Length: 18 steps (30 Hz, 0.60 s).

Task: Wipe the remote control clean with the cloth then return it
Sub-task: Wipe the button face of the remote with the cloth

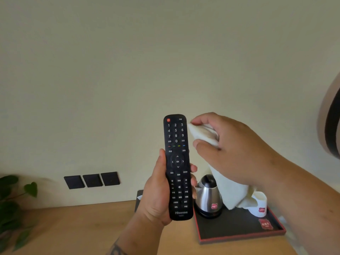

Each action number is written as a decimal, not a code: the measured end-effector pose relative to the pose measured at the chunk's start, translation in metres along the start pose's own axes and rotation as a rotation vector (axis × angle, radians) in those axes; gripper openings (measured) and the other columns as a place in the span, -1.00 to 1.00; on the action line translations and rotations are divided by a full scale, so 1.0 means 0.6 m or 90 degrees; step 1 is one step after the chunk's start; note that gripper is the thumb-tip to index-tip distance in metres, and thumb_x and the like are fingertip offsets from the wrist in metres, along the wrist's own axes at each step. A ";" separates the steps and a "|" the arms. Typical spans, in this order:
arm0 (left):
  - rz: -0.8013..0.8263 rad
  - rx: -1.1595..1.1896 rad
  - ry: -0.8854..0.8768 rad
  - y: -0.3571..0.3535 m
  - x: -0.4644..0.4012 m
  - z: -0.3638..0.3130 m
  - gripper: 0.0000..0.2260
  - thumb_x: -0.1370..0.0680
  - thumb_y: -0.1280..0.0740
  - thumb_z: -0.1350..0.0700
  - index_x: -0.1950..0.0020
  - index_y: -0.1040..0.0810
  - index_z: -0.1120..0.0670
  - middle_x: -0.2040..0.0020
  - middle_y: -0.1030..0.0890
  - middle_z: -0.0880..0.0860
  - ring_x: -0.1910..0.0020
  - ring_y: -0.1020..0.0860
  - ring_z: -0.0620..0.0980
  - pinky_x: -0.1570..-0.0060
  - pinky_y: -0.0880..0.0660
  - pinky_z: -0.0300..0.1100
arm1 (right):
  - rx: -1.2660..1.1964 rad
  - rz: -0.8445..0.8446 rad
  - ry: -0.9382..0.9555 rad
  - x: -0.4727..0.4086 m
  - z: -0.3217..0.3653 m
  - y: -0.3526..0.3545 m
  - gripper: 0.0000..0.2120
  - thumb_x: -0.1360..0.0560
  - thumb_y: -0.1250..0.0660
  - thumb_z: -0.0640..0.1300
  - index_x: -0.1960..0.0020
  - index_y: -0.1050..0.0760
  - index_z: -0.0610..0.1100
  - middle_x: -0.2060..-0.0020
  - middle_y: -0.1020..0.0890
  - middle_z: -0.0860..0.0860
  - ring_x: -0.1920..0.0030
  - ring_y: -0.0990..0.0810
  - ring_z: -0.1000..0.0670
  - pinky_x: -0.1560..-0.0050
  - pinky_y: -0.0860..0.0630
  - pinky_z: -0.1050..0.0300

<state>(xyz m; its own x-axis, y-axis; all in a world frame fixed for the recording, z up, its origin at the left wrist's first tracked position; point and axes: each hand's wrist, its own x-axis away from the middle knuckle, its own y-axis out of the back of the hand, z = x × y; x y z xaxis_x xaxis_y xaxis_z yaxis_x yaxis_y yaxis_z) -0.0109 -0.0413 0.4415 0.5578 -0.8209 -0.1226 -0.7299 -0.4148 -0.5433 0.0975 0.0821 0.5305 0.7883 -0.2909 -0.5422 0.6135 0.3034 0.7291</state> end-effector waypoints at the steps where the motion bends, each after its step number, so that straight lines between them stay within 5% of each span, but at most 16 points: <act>1: 0.001 -0.001 0.001 0.001 0.000 0.000 -0.47 -0.55 -0.14 -0.30 -0.10 -0.69 0.06 0.18 -0.61 0.14 0.37 -0.53 0.03 0.41 -0.53 -0.12 | -0.017 0.004 0.002 0.001 0.001 0.001 -0.67 -0.48 -0.31 0.03 -0.22 -0.41 0.24 0.15 -0.54 0.31 0.13 -0.50 0.33 0.28 -0.38 0.45; 6: 0.011 -0.002 0.008 0.009 -0.003 0.001 -0.43 -0.56 -0.14 -0.32 -0.16 -0.62 0.13 0.15 -0.61 0.13 0.35 -0.54 0.02 0.36 -0.53 -0.10 | 0.084 -0.044 0.089 -0.005 0.010 0.003 -0.65 -0.42 -0.31 -0.01 -0.19 -0.49 0.18 0.10 -0.55 0.26 0.13 -0.49 0.18 0.20 -0.36 0.41; 10: 0.016 0.003 0.018 0.006 -0.002 0.001 -0.45 -0.53 -0.16 -0.32 -0.06 -0.70 0.08 0.17 -0.62 0.13 0.36 -0.54 0.01 0.38 -0.53 -0.11 | 0.285 -0.078 0.208 -0.021 0.008 0.003 -0.63 -0.36 -0.29 -0.05 -0.16 -0.57 0.06 0.18 -0.52 0.11 0.15 -0.50 -0.01 0.29 -0.40 0.13; 18: 0.002 -0.004 0.030 0.009 0.003 0.003 -0.46 -0.50 -0.13 -0.31 0.09 -0.74 0.05 0.22 -0.62 0.12 0.41 -0.53 0.01 0.46 -0.50 -0.14 | 0.370 0.033 0.303 -0.024 -0.005 0.009 -0.64 -0.35 -0.19 -0.05 -0.06 -0.63 0.10 0.24 -0.49 0.07 0.23 -0.46 -0.03 0.32 -0.25 0.15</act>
<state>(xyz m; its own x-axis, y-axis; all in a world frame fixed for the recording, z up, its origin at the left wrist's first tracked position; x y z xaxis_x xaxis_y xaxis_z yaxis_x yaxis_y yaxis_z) -0.0131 -0.0440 0.4371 0.5367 -0.8395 -0.0847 -0.7339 -0.4149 -0.5378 0.0895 0.0907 0.5413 0.8319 0.1742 -0.5268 0.5549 -0.2594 0.7905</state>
